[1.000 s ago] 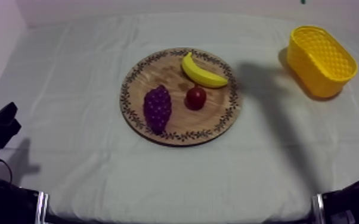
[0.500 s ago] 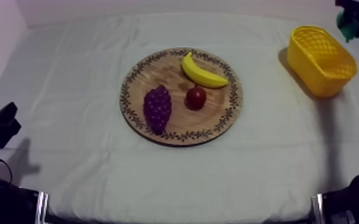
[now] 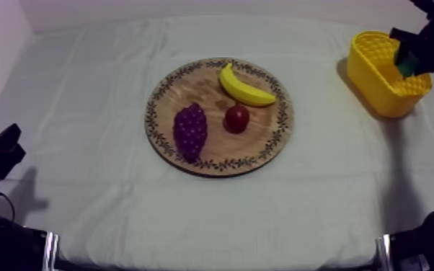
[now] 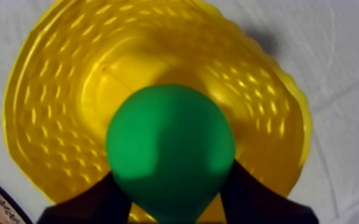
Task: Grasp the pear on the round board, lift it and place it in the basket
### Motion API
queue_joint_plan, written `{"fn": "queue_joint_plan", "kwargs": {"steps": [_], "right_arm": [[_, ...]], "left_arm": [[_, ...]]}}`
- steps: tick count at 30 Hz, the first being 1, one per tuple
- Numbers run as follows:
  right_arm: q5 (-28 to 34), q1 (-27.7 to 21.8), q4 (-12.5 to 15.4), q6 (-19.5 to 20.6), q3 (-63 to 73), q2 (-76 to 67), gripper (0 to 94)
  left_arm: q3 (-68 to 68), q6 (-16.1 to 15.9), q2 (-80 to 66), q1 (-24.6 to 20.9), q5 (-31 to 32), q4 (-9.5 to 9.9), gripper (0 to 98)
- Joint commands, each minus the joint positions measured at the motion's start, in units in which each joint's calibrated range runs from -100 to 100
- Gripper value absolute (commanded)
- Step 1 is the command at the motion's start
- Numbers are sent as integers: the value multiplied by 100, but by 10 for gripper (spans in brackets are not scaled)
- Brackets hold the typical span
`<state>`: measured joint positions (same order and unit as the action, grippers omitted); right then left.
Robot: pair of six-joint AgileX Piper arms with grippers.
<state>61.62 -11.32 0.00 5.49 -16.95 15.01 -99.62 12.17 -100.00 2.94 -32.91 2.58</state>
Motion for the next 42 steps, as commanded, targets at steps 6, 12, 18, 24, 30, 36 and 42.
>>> {"fn": "queue_joint_plan", "kwargs": {"steps": [6, 12, 18, 24, 30, 36, 42], "right_arm": [[34, 20, 5, 57, -58, -35, 660], [227, 22, 95, -39, -174, -753, 780], [527, -16, 157, -185, -257, -1982, 734], [758, -60, 165, -323, -413, -3314, 675], [650, -117, 205, -494, -1030, -4857, 558], [419, 278, -96, -373, -2226, -6572, 418], [226, 400, -82, -469, -3230, -7878, 302]], "left_arm": [[-5, 2, 0, -1, 1, -2, 1], [-5, 2, 0, -1, 1, -2, 1], [-5, 2, 0, -1, 1, -2, 1], [-5, 2, 0, -1, 1, -2, 1], [-5, 2, 0, -1, 1, -2, 1], [-5, 2, 0, -1, 1, -2, 1], [-5, 2, 0, -1, 1, -2, 1]]}}
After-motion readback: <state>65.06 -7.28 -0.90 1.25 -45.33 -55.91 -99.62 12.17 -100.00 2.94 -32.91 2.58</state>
